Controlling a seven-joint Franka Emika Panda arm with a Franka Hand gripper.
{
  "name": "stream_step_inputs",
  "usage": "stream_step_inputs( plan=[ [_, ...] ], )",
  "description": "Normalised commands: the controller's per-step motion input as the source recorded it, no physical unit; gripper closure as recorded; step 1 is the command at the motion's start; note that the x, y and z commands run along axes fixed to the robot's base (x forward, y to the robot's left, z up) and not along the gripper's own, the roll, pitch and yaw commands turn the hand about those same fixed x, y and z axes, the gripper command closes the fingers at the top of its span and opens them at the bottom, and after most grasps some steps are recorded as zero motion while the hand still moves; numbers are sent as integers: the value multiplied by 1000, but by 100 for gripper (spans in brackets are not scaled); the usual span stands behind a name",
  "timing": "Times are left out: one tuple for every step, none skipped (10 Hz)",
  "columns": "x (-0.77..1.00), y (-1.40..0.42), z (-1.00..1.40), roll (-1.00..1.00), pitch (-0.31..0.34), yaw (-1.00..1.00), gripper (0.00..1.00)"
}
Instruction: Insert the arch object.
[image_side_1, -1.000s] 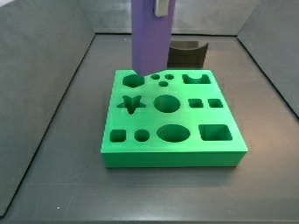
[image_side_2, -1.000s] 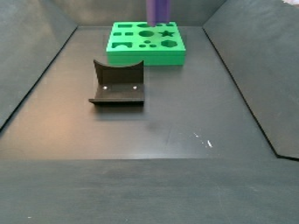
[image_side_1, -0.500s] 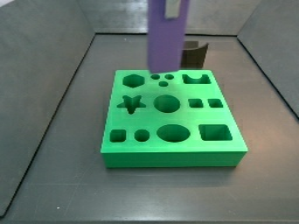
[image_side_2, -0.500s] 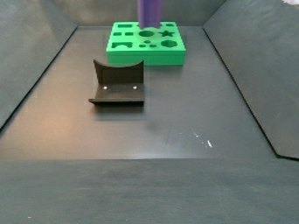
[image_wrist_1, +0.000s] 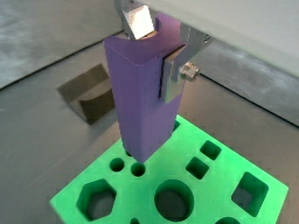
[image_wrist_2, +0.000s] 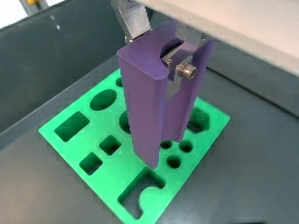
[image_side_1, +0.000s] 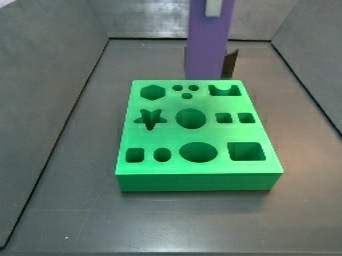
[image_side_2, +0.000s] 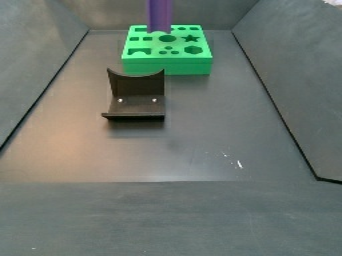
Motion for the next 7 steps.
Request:
stream_step_inputs(
  plan=[
    [720,0,-360,-39,3,-266,100],
    [443,0,-311,-14,21,-23,100],
    [11,120,-117,71,3,86,100],
    [97,149,-177,41,6,91,100],
    [409,223,-257,-83,4,229,100],
    [617,154,-117,0,67,314,100],
    [803,11,-100,47,164,129,100]
  ],
)
